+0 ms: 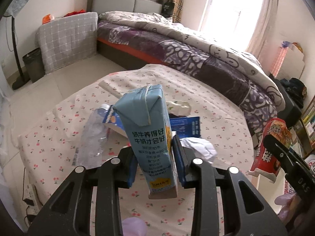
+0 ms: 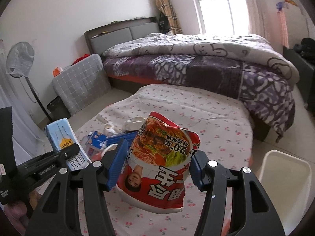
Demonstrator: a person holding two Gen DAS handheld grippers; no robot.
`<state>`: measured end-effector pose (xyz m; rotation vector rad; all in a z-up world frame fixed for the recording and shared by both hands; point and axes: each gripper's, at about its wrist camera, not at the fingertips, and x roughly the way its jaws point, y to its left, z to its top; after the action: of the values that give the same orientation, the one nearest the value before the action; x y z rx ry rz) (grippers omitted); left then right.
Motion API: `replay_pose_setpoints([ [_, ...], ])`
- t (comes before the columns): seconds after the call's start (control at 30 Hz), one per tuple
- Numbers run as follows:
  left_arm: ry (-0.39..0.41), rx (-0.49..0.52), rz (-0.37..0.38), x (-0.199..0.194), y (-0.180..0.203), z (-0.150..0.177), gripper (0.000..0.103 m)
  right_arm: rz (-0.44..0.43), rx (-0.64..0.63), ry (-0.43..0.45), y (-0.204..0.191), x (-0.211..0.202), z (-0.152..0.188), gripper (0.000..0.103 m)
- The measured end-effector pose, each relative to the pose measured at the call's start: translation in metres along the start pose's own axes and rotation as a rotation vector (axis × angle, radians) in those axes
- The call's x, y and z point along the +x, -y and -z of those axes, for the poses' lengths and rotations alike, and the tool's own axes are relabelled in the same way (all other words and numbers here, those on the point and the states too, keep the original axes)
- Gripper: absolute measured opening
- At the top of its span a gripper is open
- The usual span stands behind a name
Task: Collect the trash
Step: 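Carry the red noodle cup to the white bin and release it with right tool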
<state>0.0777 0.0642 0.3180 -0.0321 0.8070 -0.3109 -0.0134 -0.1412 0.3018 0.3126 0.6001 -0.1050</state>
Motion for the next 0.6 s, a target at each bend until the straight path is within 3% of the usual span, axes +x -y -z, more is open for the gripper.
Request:
replay_pose_setpoints([
  [0.6,-0.009,0.113,0.100,0.013,0.081,0.028,0.031,0.220,0.196,0.028,0.108,-0.045,0.005,0.057],
])
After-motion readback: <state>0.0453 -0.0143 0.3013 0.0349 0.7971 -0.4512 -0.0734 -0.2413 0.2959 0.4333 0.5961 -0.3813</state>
